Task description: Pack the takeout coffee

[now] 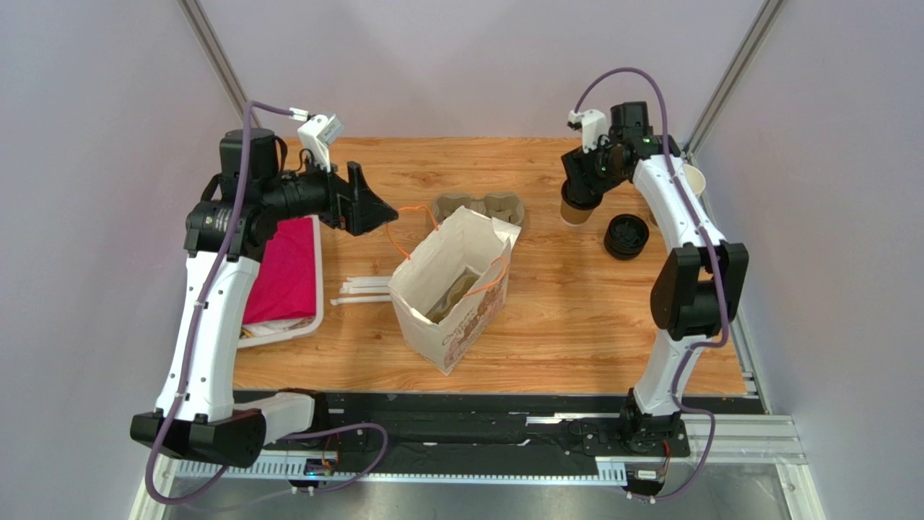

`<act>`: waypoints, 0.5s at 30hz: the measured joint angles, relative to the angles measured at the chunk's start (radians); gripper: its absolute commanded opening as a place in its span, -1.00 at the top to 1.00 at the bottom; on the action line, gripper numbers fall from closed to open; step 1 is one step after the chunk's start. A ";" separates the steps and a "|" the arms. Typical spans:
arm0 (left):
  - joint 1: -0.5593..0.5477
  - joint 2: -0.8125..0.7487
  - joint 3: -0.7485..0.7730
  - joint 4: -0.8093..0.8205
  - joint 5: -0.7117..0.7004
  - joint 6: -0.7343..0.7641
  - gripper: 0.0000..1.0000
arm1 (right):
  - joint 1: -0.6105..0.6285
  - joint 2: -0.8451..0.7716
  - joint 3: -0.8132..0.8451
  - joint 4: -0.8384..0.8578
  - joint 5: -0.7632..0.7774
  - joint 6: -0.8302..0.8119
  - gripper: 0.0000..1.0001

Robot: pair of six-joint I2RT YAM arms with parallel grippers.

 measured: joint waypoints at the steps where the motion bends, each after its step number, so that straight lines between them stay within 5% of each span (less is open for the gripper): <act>1: 0.000 -0.010 0.000 -0.008 -0.005 0.010 -0.98 | -0.001 -0.023 0.013 -0.021 -0.011 0.000 0.27; 15: 0.022 -0.079 -0.045 -0.031 -0.045 0.026 -0.97 | 0.051 -0.417 0.306 -0.264 -0.237 0.008 0.32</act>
